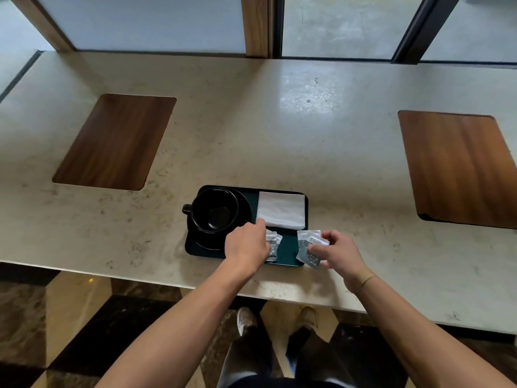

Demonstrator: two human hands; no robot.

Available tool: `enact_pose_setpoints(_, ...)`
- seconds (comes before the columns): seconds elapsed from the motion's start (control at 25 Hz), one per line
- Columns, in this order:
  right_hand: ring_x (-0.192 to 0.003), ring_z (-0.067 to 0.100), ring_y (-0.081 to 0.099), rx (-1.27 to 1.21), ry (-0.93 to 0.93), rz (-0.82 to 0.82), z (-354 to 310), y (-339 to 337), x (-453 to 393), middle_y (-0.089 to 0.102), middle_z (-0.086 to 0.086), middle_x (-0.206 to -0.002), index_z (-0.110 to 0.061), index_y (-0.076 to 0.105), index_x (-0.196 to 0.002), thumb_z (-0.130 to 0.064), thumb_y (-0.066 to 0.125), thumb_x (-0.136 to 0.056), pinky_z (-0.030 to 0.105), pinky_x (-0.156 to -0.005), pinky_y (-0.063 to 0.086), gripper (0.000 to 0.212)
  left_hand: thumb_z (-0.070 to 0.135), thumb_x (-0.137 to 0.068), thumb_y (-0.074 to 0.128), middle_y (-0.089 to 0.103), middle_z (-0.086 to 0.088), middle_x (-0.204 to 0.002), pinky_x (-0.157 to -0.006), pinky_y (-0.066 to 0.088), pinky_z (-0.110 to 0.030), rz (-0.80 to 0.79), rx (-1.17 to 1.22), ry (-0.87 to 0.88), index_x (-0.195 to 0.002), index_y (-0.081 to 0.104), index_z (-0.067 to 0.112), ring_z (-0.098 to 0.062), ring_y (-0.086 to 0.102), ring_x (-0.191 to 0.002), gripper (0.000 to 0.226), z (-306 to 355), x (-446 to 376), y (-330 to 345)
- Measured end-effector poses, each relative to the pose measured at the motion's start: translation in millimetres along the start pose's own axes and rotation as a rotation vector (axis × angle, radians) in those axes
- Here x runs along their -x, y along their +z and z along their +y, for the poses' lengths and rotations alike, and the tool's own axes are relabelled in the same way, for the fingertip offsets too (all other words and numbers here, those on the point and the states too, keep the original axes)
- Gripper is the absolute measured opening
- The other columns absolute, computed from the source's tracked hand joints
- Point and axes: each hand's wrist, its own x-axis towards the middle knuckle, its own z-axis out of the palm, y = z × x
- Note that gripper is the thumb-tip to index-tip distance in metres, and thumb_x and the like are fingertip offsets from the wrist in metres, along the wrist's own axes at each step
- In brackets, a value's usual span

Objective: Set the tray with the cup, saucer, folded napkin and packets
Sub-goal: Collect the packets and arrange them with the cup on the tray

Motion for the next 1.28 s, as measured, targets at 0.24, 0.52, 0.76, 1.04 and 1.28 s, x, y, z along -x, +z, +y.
enact_pose_setpoints(0.24, -0.085, 0.021, 0.066, 0.212, -0.072, 0.084, -0.3, 7.3, -1.7, 0.069, 0.006, -0.094, -0.014, 0.063, -0.092, -0.012, 0.072, -0.079, 0.037, -0.072, 0.059, 0.016, 0.037, -0.09, 0.054, 0.056, -0.006, -0.101, -0.054, 0.035, -0.034, 0.061, -0.026, 0.077, -0.111, 0.046, 0.015, -0.031, 0.064, -0.077, 0.031, -4.5, 8.0, -0.9)
enact_pose_setpoints(0.52, -0.084, 0.018, 0.065, 0.508, -0.152, 0.163, -8.5, 30.8, -4.4, 0.069, 0.002, -0.099, -0.019, 0.065, -0.105, -0.022, 0.071, -0.079, 0.036, -0.072, 0.058, 0.027, 0.043, -0.091, 0.046, 0.063, 0.001, -0.099, -0.063, 0.05, -0.037, 0.149, 0.125, 0.121, -0.112, 0.051, 0.021, -0.03, 0.064, -0.077, 0.03, -28.1, 12.9, -2.9)
enact_pose_setpoints(0.76, -0.097, 0.021, 0.057, 0.927, -0.219, 0.271, -15.5, 45.2, -7.0, 0.068, 0.001, -0.107, -0.027, 0.063, -0.116, -0.033, 0.065, -0.084, 0.032, -0.071, 0.048, 0.032, 0.043, -0.092, 0.045, 0.064, 0.004, -0.096, -0.064, 0.052, -0.037, 0.166, 0.16, 0.172, -0.113, 0.051, 0.023, -0.026, 0.065, -0.075, 0.029, -40.2, 14.4, -4.7)
enact_pose_setpoints(1.04, -0.108, 0.023, 0.042, 1.082, -0.23, 0.373, -13.8, 53.4, -5.4, 0.054, -0.001, -0.117, -0.029, 0.063, -0.112, -0.048, 0.065, -0.083, 0.037, -0.089, 0.04, 0.034, 0.043, -0.093, 0.044, 0.063, 0.005, -0.094, -0.061, 0.049, -0.035, 0.161, 0.191, 0.207, -0.116, 0.052, 0.025, -0.025, 0.064, -0.073, 0.03, -46.1, 16.7, -7.2)
enact_pose_setpoints(1.28, -0.109, 0.023, 0.043, 1.043, -0.245, 0.374, -12.5, 56.1, -2.5, 0.055, -0.002, -0.12, -0.032, 0.056, -0.12, -0.043, 0.064, -0.085, 0.038, -0.088, 0.04, 0.038, 0.043, -0.093, 0.044, 0.063, 0.006, -0.093, -0.06, 0.048, -0.035, 0.148, 0.206, 0.246, -0.115, 0.051, 0.027, -0.026, 0.064, -0.074, 0.028, -49.8, 20.7, -5.3)
